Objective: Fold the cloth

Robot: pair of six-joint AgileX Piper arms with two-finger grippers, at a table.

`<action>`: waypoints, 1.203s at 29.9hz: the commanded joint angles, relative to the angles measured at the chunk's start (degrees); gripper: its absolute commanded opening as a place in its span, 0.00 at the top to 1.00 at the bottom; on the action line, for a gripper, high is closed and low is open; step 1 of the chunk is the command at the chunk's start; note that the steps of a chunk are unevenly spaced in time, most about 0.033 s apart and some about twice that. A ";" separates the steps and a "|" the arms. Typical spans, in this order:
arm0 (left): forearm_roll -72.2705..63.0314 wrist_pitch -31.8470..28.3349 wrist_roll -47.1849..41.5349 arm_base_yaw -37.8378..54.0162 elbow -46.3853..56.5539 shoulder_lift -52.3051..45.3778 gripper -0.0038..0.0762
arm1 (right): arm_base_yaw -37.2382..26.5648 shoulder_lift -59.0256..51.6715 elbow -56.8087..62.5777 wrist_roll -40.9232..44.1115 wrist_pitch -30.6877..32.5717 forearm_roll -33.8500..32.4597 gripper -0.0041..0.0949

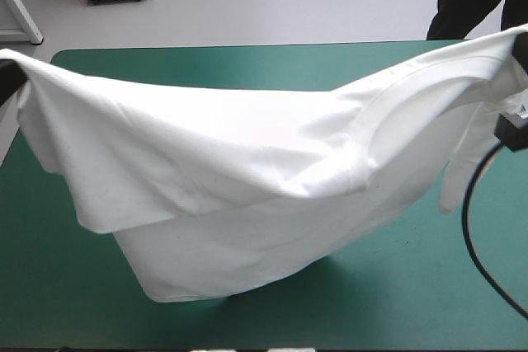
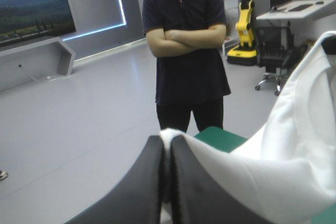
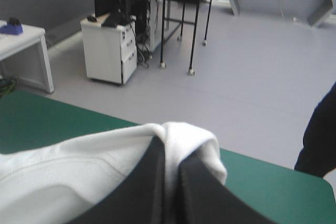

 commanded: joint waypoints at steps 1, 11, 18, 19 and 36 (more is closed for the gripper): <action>-1.17 1.44 -4.14 -0.10 -1.51 0.37 0.98 | 0.09 -1.43 -2.78 0.19 -0.03 1.00 0.96; 17.16 1.44 -8.22 -0.10 5.59 7.19 0.98 | 0.09 7.28 -2.78 -0.78 -5.60 -0.07 0.96; 21.50 1.44 -8.88 -0.10 9.70 19.39 0.98 | 0.09 22.75 -2.78 -2.68 -4.89 -0.07 0.96; 21.64 1.44 -8.88 -0.10 9.80 21.44 0.98 | 0.09 25.17 -2.78 -3.22 -4.89 -0.07 0.96; 22.82 -9.36 -8.27 5.13 9.68 49.48 0.98 | -0.03 62.94 -16.89 -6.73 -8.39 1.39 0.96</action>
